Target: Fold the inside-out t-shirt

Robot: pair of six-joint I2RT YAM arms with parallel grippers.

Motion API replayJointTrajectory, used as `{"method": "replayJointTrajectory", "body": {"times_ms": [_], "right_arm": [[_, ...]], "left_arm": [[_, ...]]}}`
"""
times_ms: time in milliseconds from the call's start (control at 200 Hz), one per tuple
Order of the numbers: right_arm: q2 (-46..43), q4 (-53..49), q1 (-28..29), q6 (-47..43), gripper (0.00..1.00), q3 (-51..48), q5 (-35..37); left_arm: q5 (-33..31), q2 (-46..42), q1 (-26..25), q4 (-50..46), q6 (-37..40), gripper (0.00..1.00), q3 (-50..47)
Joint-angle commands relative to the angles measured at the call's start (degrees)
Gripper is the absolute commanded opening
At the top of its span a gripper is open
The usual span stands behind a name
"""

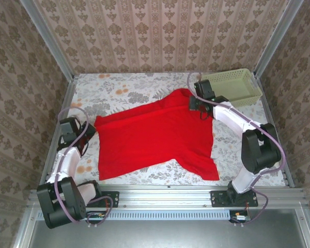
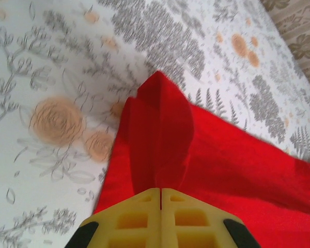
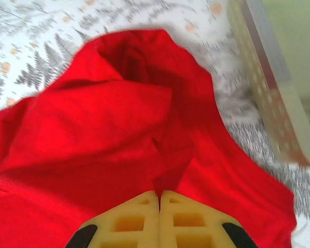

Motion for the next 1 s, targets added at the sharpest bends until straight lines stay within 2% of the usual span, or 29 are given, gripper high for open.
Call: {"method": "replayJointTrajectory", "body": {"times_ms": [0, 130, 215, 300, 405, 470, 555, 755, 995], "right_arm": [[-4.21, 1.66, -0.14, 7.15, 0.00, -5.94, 0.15], [-5.60, 3.36, -0.20, 11.83, 0.00, -12.97, -2.52], [-5.75, 4.66, -0.22, 13.62, 0.00, -16.04, -4.57], [-5.77, 5.27, -0.15, 13.91, 0.15, -17.25, -6.94], [-7.49, 3.60, -0.15, 12.25, 0.40, -16.10, -6.33], [-8.52, 2.01, -0.17, 10.49, 0.50, -13.85, -4.68], [-7.75, -0.35, -0.12, 8.06, 0.55, -9.33, -3.25], [4.46, -3.48, 0.90, 3.16, 0.58, 5.34, -5.36], [19.15, -11.13, 3.03, -1.98, 0.64, 22.51, 2.12]], "left_arm": [[-0.23, -1.26, 0.32, -3.35, -1.76, 0.00, -3.12], [-1.02, -0.70, 0.27, -4.36, -3.44, 0.02, -6.68], [-1.47, -0.17, 0.37, -4.18, -4.08, 0.07, -7.93], [-1.24, 0.23, 0.36, -4.73, -3.91, 0.22, -7.76], [-2.54, -0.36, 0.55, -7.75, -3.08, 0.32, -5.44], [-4.28, -0.52, 0.71, -9.92, -2.41, 0.40, -3.01], [-6.10, 0.46, 0.80, -11.89, -1.34, 0.48, 0.02], [-5.04, 9.12, -0.32, -13.16, 1.36, 0.55, 7.20], [-8.73, 21.37, -6.40, -16.13, 3.46, 0.59, 14.12]]}}
